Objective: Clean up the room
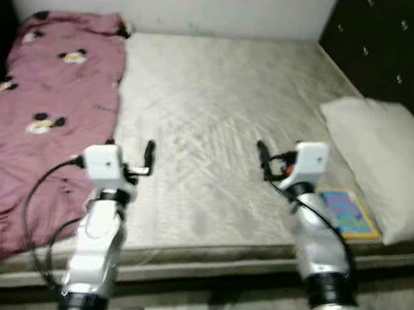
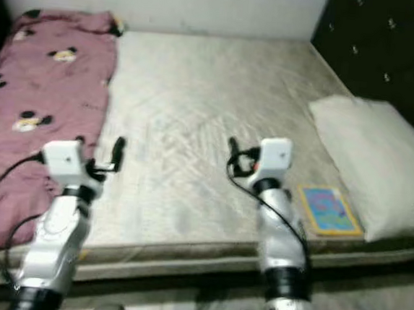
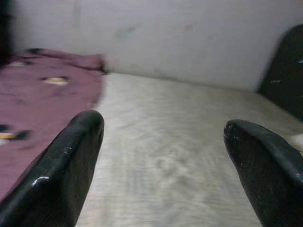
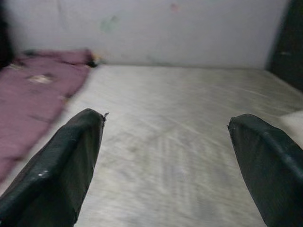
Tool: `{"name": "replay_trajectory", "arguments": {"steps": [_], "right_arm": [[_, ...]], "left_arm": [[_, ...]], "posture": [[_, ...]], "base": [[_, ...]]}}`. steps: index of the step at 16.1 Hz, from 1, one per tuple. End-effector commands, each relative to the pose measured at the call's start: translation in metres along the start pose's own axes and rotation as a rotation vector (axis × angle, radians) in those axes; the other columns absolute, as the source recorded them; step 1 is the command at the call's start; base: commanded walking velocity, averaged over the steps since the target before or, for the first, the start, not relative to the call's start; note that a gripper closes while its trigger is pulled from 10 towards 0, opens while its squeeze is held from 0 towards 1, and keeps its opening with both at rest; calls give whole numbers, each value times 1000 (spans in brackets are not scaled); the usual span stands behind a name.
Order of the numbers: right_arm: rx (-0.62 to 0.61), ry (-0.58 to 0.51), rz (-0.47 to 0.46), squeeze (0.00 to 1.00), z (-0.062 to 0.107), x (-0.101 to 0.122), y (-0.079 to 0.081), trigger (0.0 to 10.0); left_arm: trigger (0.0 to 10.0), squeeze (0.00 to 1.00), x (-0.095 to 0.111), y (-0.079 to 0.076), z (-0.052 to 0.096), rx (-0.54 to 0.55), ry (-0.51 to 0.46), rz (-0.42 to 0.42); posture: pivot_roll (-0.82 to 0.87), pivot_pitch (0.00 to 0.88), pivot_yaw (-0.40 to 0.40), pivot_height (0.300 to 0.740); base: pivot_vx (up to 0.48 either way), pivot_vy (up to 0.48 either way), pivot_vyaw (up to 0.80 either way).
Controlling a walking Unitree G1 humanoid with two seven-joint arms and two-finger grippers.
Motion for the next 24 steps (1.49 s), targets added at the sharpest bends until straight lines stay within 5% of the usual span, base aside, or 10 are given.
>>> {"name": "replay_trajectory", "arguments": {"steps": [1, 16, 24], "right_arm": [[-5, -4, 13, 0, 0, 2, -5, 10000], [31, -5, 53, 0, 0, 1, 1, 10000], [40, -4, 50, 0, 0, 0, 4, 10000]], "left_arm": [[10000, 0, 0, -5, -2, -8, 0, 6], [10000, 0, -4, -2, -3, 22, 17, 30], [10000, 0, -3, -6, -5, 9, 11, 28]], "posture": [[-37, 27, -1, 740], [-45, 34, -1, 740], [-49, 34, 2, 740]], "base": [[0, 480, 0], [0, 480, 0], [0, 480, 674]]}}
Point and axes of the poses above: a point about 5 cm out from each wrist's last joint towards the gripper, its own z axis pointing back from the gripper into the wrist, its own x axis along the axis of the wrist's last joint, y = z × x, the point moved 6 cm from there along -z, pointing out of the wrist towards the gripper, and after that the axes turned 12 degrees about z, right-handed, at the moved point
